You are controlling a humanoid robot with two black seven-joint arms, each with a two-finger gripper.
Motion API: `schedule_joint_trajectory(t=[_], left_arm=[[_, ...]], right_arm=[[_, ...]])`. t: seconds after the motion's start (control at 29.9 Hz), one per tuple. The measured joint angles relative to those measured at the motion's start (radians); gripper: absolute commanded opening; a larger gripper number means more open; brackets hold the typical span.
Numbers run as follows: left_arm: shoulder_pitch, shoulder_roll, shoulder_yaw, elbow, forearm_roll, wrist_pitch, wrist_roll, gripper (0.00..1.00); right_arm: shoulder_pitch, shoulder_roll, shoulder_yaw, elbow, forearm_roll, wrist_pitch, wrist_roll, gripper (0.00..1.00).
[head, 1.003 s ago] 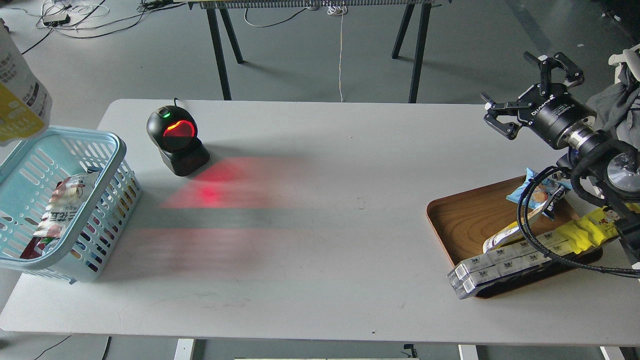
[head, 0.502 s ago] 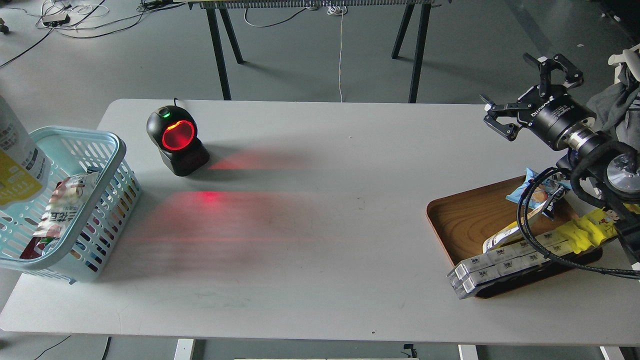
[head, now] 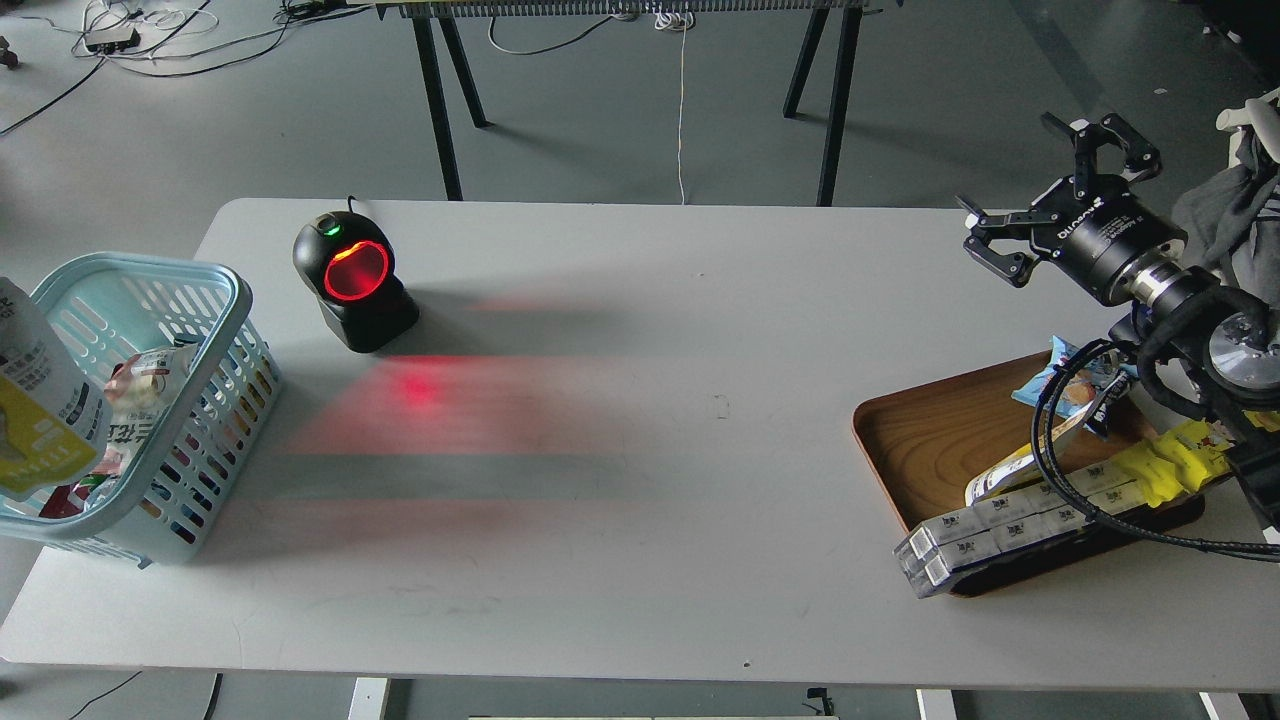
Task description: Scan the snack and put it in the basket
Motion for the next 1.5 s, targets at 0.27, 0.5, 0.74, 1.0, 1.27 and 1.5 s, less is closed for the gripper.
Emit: schedule_joint_trajectory(t=[0.27,0.5,0.74,1.0,1.27,1.5], left_arm=[[0.001,-0.004,0.014,0.0,0.0,0.035,-0.003,0.41],[0.001,-0.005,0.014,-0.002,0.0,0.078,-0.003,0.94],[-0.051,0.012,-0.065,0.0,-0.073,0.114,0.0,0.98],[-0.249,-0.021,-0.234,0.029,-0.404,-0.035,0.005,0.98],[-0.382,-0.312,-0.308,0.087,-1.001,-0.121,0.111,0.99],[-0.39,-0.613,-0.385,0.222,-1.403,-0.127,0.184,0.99]], right_arm=[[0.0,0.009,0.001,-0.001,-0.001,0.0,0.0,1.0],[0.0,0.011,0.002,-0.002,-0.001,-0.001,0.0,1.0],[0.006,0.015,0.006,0.001,-0.001,-0.001,0.0,1.0],[0.015,0.015,0.007,0.004,0.0,0.0,0.0,1.0],[0.043,0.017,0.009,0.002,0.0,-0.007,-0.002,1.0],[0.074,0.024,0.011,0.0,0.0,-0.01,0.0,1.0]])
